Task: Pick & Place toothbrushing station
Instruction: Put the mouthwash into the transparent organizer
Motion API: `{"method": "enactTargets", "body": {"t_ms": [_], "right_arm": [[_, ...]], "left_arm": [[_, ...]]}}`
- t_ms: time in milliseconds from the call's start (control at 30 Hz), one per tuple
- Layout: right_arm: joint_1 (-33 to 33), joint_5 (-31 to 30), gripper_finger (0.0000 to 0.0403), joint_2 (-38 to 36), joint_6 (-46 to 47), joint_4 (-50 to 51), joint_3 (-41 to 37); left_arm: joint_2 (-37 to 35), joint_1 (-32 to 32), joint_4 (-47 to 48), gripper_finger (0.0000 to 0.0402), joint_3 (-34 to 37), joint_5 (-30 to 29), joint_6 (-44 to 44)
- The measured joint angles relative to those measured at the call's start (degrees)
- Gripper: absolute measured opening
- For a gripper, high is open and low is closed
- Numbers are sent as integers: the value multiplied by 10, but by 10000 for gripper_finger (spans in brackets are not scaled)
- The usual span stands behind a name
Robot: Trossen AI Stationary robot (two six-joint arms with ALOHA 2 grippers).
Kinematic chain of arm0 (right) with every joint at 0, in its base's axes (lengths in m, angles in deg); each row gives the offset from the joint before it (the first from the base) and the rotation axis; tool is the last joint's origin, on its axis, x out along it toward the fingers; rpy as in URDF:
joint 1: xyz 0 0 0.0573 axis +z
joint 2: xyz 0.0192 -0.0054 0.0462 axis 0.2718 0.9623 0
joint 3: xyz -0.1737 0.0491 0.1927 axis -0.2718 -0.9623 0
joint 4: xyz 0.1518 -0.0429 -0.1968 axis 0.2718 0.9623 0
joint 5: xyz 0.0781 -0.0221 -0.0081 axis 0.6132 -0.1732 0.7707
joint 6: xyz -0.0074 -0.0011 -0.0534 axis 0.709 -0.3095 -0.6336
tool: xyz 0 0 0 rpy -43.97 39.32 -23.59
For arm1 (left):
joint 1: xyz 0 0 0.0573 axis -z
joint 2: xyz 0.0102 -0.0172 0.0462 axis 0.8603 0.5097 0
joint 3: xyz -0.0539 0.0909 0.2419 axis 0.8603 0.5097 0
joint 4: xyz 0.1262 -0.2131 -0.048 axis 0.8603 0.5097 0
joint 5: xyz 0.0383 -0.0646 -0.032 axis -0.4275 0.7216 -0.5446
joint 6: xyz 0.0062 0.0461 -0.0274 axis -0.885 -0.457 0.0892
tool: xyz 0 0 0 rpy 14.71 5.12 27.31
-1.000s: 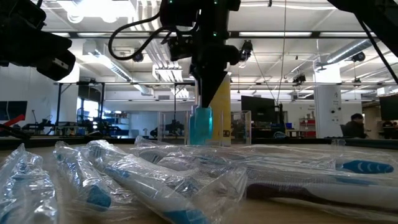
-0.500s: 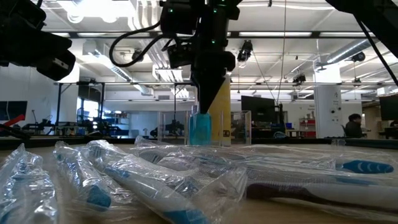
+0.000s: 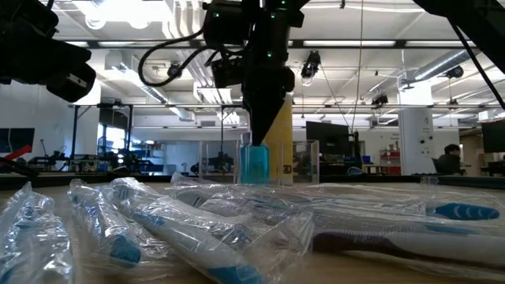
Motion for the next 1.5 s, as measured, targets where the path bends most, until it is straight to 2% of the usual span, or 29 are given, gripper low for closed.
{"method": "enactTargets", "body": {"t_ms": [200,500,733,833,933,1000,1167,1333,1500], "right_arm": [[0,0,174,-2,0,16,26],[5,9,171,-10,5,122,95],[6,17,154,-75,-13,115,97],[8,58,141,-131,-19,73,78],[15,122,126,-215,-21,-32,27],[24,136,115,-278,-22,-108,-27],[38,135,84,-449,-1,-241,-196],[50,97,49,-629,56,-361,-387],[60,97,20,-772,98,-516,-572]], "left_arm": [[0,0,0,12,0,0,0],[0,0,0,12,0,0,0],[0,0,0,12,0,0,1],[0,0,0,12,0,0,1],[1,0,0,12,0,0,2],[2,0,1,12,0,0,8],[3,0,1,12,0,0,28],[3,0,1,12,0,-1,32],[3,0,-6,12,0,-8,37]]}}
